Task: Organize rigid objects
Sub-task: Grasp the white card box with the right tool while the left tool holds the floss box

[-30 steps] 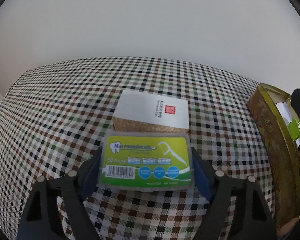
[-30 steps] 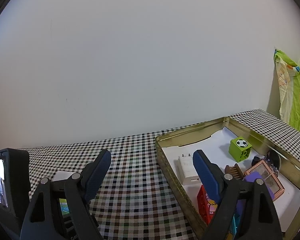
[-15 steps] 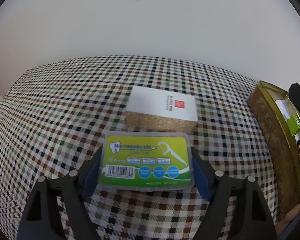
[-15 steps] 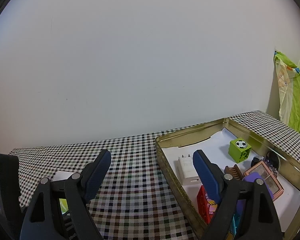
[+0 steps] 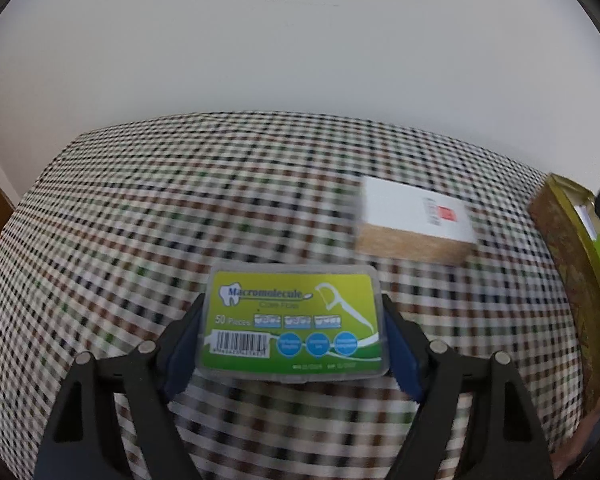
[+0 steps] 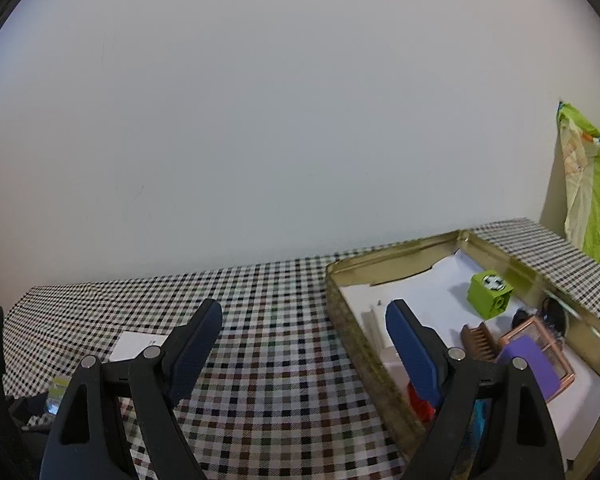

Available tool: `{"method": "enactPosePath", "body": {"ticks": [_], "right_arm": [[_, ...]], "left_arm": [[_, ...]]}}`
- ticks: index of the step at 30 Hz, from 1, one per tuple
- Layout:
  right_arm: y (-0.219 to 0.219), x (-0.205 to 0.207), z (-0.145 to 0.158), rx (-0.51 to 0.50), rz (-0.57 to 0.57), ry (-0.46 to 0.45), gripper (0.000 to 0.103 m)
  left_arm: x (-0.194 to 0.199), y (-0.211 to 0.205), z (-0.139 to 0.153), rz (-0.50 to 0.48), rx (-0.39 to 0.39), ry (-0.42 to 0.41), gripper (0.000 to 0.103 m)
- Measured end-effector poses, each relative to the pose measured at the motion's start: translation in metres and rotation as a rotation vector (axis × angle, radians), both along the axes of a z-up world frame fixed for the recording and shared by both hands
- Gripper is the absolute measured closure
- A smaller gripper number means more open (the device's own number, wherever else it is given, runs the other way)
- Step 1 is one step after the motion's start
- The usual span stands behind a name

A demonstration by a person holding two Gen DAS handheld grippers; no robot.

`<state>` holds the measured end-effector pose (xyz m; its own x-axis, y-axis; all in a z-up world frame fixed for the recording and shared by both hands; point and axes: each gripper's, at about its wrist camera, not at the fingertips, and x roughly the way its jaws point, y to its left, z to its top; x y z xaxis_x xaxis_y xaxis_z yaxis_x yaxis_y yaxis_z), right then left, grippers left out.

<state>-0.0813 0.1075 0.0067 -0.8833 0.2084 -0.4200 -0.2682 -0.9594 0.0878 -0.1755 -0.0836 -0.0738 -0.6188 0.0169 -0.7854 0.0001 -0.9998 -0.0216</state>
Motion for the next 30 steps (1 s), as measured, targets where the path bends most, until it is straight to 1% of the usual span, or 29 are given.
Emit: {"method": "enactPosePath", "body": {"ticks": [7,10,13,15,17,20,23,24,30], "right_arm": [[-0.015,-0.022,-0.011,-0.063,0.056,-0.083,0.017],[-0.030,-0.028,-0.014,-0.063,0.090,-0.102,0.017],[-0.045,-0.038,-0.017,-0.074,0.123,-0.130,0.017],[-0.054,-0.048,-0.022,-0.098,0.146,-0.166,0.017],[-0.065,-0.063,-0.029,-0.134,0.178,-0.225,0.017],[-0.080,-0.084,-0.039,-0.157,0.213,-0.296,0.017],[-0.094,-0.098,-0.046,-0.158,0.242,-0.351,0.017],[-0.097,-0.101,-0.046,-0.166,0.253,-0.349,0.017],[-0.113,-0.111,-0.048,-0.123,0.287,-0.380,0.017]], "left_arm": [[-0.014,-0.027,-0.002,0.078,0.015,0.002,0.023],[-0.018,-0.031,-0.003,0.090,0.018,0.002,0.023],[-0.021,-0.039,-0.004,0.089,0.037,0.001,0.023],[-0.024,-0.045,-0.004,0.089,0.054,0.001,0.023],[-0.028,-0.049,-0.005,0.097,0.055,0.001,0.023],[-0.025,-0.046,-0.004,0.104,0.047,0.001,0.023],[-0.023,-0.045,-0.004,0.104,0.040,0.000,0.023],[-0.023,-0.045,-0.004,0.104,0.036,0.000,0.023],[-0.026,-0.046,-0.003,0.097,0.028,0.000,0.023]]}}
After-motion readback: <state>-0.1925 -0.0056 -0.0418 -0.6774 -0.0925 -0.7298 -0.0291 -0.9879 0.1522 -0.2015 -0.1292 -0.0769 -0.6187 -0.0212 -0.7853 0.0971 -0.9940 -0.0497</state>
